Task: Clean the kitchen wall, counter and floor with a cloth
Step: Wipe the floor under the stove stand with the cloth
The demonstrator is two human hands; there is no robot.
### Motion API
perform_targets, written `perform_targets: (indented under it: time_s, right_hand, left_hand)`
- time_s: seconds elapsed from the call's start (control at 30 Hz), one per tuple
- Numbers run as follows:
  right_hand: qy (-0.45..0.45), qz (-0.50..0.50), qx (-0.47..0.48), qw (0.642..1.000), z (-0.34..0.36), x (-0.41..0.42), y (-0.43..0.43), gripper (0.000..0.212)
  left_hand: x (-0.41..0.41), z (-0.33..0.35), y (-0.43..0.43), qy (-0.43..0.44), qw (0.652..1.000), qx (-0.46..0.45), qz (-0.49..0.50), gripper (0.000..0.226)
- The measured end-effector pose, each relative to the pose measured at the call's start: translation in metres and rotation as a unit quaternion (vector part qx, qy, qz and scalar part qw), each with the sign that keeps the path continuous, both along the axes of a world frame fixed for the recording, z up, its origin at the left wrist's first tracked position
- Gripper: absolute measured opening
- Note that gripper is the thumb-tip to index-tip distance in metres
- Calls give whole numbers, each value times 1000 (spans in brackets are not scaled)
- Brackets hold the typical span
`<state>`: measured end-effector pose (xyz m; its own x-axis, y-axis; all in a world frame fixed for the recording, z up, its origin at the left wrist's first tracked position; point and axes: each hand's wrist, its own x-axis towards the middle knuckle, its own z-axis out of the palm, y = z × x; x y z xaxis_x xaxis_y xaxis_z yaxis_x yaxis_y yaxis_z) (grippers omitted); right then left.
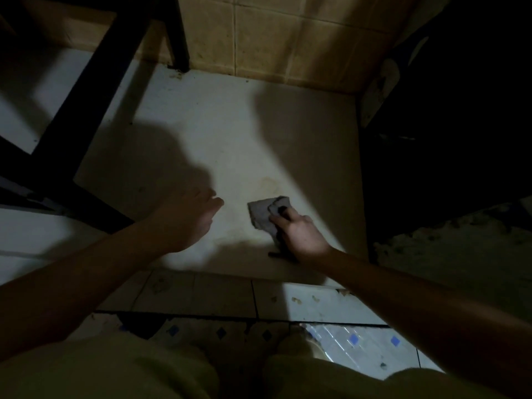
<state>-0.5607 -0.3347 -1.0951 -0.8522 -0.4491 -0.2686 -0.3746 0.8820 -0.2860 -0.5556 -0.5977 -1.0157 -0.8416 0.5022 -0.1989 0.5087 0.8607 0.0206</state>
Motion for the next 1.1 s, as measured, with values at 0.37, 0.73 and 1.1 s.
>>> perform_targets:
  time_s: [0.37,0.73,1.1]
  right_hand:
    - [67,-287,32,955,-10,-20,70,40]
    - [-12,-92,7,996,12,15,-25,61]
    - [64,220,49,972,13,34,-78,64]
  left_hand:
    - [-2,-11,-18,-2,1000,-27,5,41]
    - [7,-12,-33,-11,997,-73,37,36]
    - [17,-3,-51,-27,990,-121,69,47]
